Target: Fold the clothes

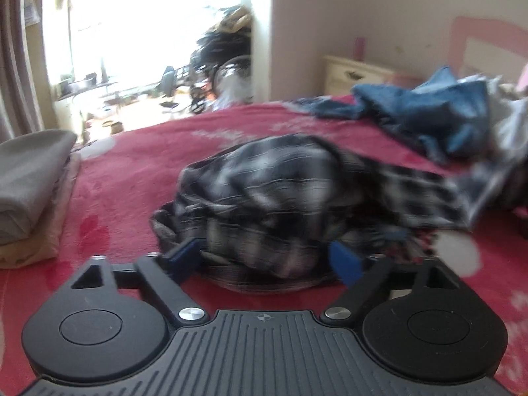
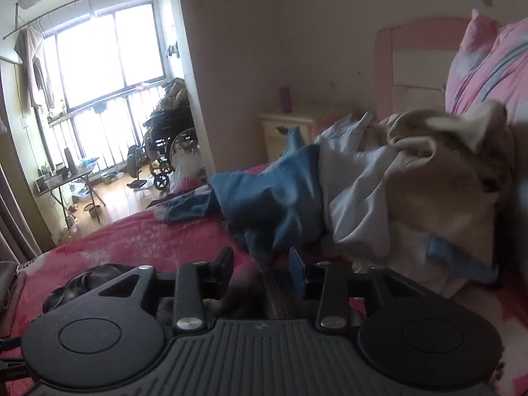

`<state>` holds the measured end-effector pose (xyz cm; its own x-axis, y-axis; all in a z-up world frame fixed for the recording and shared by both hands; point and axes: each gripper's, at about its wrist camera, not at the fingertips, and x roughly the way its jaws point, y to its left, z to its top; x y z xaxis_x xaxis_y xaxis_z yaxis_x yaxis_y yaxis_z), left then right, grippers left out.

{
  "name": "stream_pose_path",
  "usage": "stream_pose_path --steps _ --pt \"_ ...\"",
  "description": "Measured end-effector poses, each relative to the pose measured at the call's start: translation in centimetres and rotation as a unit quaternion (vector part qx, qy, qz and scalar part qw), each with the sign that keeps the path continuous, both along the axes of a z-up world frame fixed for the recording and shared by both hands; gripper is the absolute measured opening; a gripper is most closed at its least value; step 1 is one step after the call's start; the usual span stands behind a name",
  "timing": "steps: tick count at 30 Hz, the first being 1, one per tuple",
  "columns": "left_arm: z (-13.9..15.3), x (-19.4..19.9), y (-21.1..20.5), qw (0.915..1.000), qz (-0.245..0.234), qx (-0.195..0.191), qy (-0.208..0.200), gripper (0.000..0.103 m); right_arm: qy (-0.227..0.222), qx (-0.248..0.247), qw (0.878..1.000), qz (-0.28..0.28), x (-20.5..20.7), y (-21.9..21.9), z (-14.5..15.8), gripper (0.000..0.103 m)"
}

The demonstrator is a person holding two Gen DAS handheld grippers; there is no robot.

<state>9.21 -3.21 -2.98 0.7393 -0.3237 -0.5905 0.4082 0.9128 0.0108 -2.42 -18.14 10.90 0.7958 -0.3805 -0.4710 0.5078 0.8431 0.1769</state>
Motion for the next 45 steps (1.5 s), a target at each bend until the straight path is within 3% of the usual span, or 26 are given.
stream_pose_path --steps 1,4,7,10,12,14,16,18,21,25,31,35,39,41,43,44,45 --pt "-0.1 0.7 0.1 1.0 0.006 0.004 -0.001 0.101 0.007 -0.003 1.0 0.008 0.6 0.9 -0.5 0.057" --pt "-0.8 2.7 0.2 0.9998 0.011 0.017 0.007 0.103 0.012 -0.014 0.999 0.048 2.7 4.0 -1.3 0.073" --pt "-2.1 5.3 -0.5 0.9985 0.01 0.036 0.039 0.103 0.02 -0.021 0.992 0.125 5.6 7.2 -2.1 0.093" --pt "-3.1 6.6 -1.4 0.9975 0.009 0.051 0.047 0.102 0.016 -0.029 0.984 0.175 8.3 9.8 -2.7 0.097" --pt "-3.4 6.7 -1.7 0.9977 0.008 0.053 0.042 0.089 0.011 -0.011 0.979 0.201 10.1 10.6 -3.3 0.097" --pt "-3.4 6.6 -1.9 0.998 0.006 0.05 0.038 0.077 0.017 0.021 0.973 0.229 12.3 10.6 -4.2 0.097" --pt "-3.2 6.0 -2.2 0.9984 0.0 0.052 0.023 0.057 0.027 0.056 0.967 0.245 14.2 10.8 -5.0 0.097" --pt "-2.9 5.4 -2.4 0.9985 -0.007 0.054 0.009 0.03 0.034 0.092 0.961 0.258 15.8 11.0 -5.9 0.096" --pt "-2.1 4.6 -2.5 0.9989 -0.013 0.044 -0.003 0.02 0.045 0.137 0.956 0.255 16.8 11.2 -6.9 0.096" --pt "-0.5 3.6 -2.5 0.9995 -0.027 0.014 -0.013 0.017 0.049 0.175 0.951 0.249 16.5 11.0 -8.0 0.096" --pt "2.1 -0.4 -2.7 0.9933 -0.109 -0.033 -0.022 0.015 0.026 0.171 0.946 0.275 16.1 10.9 -7.3 0.095" --pt "1.8 -3.5 -3.9 0.9853 -0.168 -0.027 -0.02 0.015 0.023 0.157 0.938 0.308 16.8 12.1 -6.1 0.096" --pt "0.3 -6.1 -5.1 0.9767 -0.214 -0.001 -0.012 0.015 0.075 0.105 0.929 0.347 18.7 14.8 -6.9 0.095" --pt "-0.3 -7.4 -5.8 0.9724 -0.233 0.011 -0.011 0.015 0.116 0.067 0.927 0.351 19.5 16.0 -8.5 0.089" --pt "-0.7 -8.6 -6.4 0.9688 -0.245 0.027 -0.024 0.015 0.156 0.041 0.923 0.349 20.1 16.7 -10.2 0.062" --pt "-0.8 -9.0 -6.7 0.9675 -0.249 0.03 -0.028 0.015 0.16 0.052 0.924 0.344 19.7 16.3 -10.7 0.061" --pt "-0.9 -9.4 -6.7 0.9669 -0.252 0.028 -0.028 0.015 0.163 0.063 0.924 0.34 19.4 15.9 -11.1 0.047"
